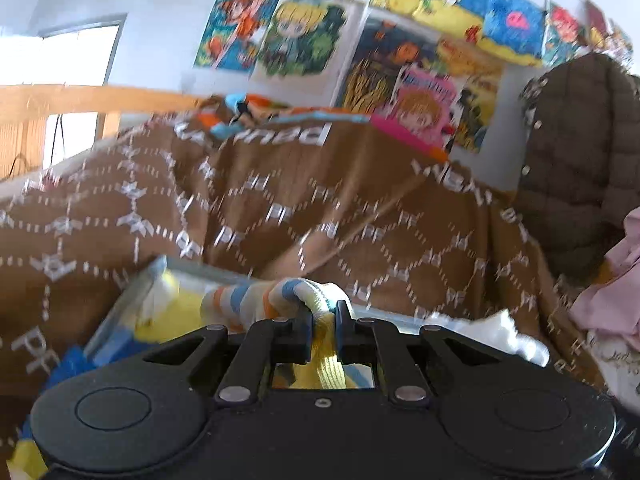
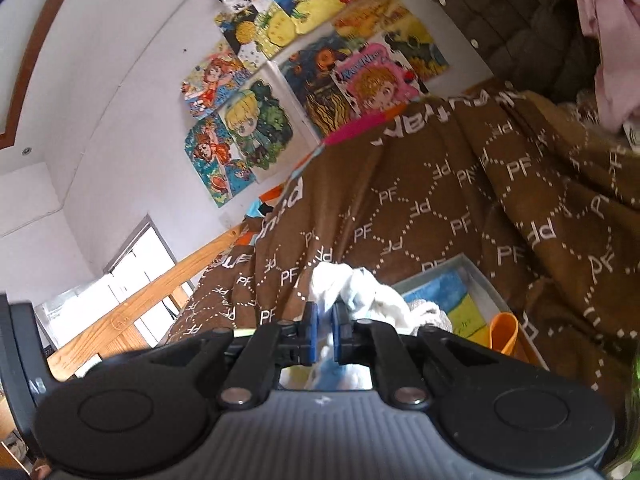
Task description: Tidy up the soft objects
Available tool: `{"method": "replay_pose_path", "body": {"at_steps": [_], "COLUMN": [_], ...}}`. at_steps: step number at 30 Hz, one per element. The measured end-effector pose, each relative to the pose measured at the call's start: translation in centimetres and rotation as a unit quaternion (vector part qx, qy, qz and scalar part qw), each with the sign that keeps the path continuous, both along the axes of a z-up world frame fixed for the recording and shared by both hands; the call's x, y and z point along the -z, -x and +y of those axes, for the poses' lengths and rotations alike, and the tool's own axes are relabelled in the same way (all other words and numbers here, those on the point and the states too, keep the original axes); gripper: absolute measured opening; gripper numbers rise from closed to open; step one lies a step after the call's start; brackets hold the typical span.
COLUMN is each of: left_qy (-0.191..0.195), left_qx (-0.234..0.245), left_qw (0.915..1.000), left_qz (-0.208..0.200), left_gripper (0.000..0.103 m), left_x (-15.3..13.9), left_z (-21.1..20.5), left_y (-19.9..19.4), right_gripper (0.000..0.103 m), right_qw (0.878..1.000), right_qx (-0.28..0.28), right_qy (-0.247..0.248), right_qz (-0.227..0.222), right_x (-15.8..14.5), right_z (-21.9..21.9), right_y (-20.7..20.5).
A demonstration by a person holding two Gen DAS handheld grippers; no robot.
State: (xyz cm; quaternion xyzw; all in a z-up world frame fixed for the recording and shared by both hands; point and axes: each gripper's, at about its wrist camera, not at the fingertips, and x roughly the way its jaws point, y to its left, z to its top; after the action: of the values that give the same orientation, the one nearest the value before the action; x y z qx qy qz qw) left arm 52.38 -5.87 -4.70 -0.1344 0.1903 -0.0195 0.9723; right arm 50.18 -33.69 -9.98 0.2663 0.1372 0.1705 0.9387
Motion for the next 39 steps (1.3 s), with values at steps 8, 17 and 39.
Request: {"method": "replay_pose_path", "body": {"at_steps": [8,17,39], "left_qy": [0.003,0.007,0.01], "left_qx": [-0.001,-0.011,-0.043], "left_qw": [0.9993,0.9988,0.9981], "left_qz": [0.036,0.047,0.043], "left_gripper": [0.013,0.023,0.085], "left_x": [2.4,2.5,0.9], "left_z": [0.2,0.1,1.0], "left_y": [-0.2,-0.1,2.4], "right_gripper": [0.011,0.017,0.069], "right_qw": [1.0,0.999,1.0], "right_qx": [0.0,-0.002,-0.001], "right_qy": [0.025,0.018,0.024], "right_qz": [0.016,0.026,0.005], "right_x": [0.3,0.0,-2.4], "right_z": [0.7,0.4,0.0], "right_y": [-0.4,-0.4,0.9]}}
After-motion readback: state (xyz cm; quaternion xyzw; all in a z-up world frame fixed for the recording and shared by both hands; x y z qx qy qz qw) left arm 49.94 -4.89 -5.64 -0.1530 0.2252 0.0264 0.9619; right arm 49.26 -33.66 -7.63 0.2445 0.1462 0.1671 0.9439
